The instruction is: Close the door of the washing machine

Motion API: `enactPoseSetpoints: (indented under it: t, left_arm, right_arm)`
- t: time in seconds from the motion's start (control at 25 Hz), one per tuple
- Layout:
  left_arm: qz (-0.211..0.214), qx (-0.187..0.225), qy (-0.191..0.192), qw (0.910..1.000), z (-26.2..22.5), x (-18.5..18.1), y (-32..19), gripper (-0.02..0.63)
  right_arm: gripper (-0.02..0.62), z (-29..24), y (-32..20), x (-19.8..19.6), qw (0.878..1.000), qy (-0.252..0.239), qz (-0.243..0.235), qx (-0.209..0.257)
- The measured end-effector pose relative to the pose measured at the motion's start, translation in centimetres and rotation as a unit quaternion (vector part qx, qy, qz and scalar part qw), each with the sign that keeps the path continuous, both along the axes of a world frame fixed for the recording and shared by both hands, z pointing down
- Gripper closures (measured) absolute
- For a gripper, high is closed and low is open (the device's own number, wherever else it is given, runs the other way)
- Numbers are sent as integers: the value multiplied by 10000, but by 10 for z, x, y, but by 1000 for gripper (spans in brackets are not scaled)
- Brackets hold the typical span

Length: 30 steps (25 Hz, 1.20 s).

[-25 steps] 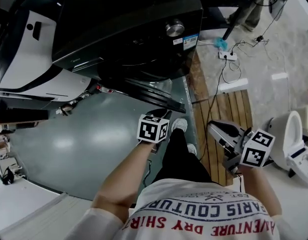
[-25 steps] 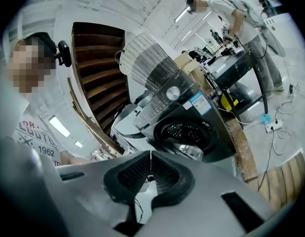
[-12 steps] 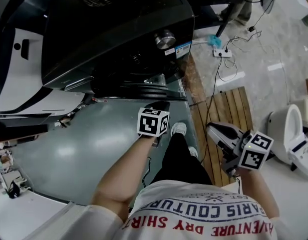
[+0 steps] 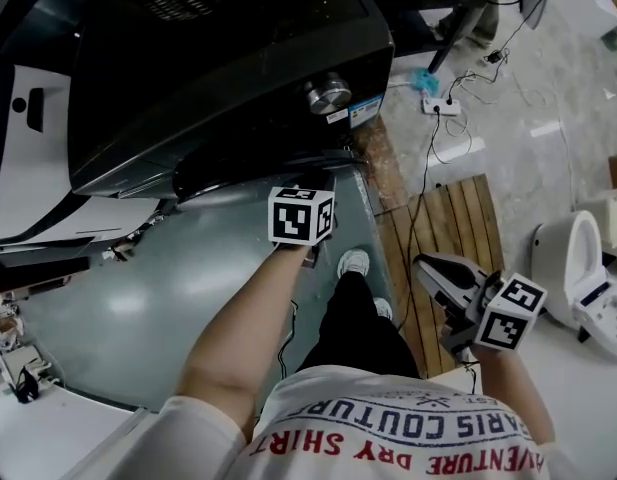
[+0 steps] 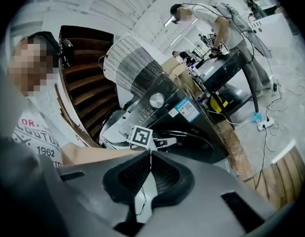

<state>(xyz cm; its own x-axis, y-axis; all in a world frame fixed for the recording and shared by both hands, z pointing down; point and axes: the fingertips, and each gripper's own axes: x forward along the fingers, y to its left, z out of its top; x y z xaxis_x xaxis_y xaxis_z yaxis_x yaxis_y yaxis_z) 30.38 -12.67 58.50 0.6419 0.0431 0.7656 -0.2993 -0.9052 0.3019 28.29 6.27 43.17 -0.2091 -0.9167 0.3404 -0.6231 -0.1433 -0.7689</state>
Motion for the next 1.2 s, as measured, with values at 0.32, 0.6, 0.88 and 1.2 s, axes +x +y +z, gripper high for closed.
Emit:
enactPoseSetpoints:
  t: [0.32, 0.6, 0.88, 1.2]
  left_arm:
    - [-399, 222, 170, 9988, 0, 12, -19, 581]
    - [-1128, 161, 261, 9931, 6, 23, -24, 583]
    - [-1076, 56, 224, 9939, 10, 28, -22, 583]
    - [-1194, -715, 364, 9896, -5, 12, 1, 581]
  right_arm:
    - [572, 0, -6, 8, 9999, 100, -49, -100]
    - [572, 7, 0, 16, 9996, 125, -76, -232]
    - [572, 5, 4, 23, 9997, 165, -2, -190]
    - [572, -4, -6, 13, 9996, 184, -198, -10]
